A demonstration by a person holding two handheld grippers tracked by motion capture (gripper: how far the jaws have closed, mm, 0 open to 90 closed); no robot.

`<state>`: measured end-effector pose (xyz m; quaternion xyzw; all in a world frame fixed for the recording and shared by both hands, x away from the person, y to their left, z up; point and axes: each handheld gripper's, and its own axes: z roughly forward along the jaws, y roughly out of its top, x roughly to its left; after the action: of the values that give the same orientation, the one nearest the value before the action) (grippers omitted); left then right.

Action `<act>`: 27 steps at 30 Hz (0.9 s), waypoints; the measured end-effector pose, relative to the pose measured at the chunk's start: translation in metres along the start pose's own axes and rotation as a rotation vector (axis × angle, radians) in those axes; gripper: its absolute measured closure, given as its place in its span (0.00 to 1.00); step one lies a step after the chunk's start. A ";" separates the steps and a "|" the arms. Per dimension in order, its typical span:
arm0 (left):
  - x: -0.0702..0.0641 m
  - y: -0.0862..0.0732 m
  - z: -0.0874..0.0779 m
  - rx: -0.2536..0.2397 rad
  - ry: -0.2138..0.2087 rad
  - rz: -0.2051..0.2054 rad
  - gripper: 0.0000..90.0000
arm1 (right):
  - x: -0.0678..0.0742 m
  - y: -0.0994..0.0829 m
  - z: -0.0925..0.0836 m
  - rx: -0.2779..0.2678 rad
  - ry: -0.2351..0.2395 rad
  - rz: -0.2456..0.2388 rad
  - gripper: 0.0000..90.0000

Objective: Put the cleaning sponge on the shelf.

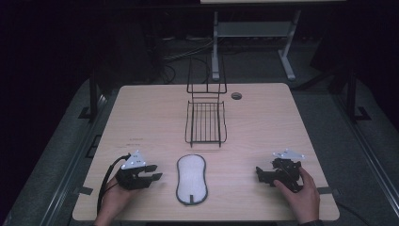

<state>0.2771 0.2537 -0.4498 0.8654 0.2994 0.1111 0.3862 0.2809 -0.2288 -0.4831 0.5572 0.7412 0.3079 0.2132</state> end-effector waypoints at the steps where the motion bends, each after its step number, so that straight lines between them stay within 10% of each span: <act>1: 0.000 0.002 0.000 0.000 -0.005 -0.004 0.69 | 0.000 0.000 0.000 0.000 0.000 0.000 0.00; 8: 0.000 0.021 0.001 -0.022 -0.056 -0.009 0.99 | 0.000 0.000 0.000 -0.001 0.000 -0.002 0.00; 27: 0.006 0.055 0.027 0.003 -0.127 0.008 1.00 | 0.000 0.000 0.000 -0.001 0.000 -0.002 0.00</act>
<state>0.3171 0.2123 -0.4283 0.8724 0.2710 0.0572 0.4028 0.2809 -0.2289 -0.4831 0.5564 0.7416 0.3079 0.2138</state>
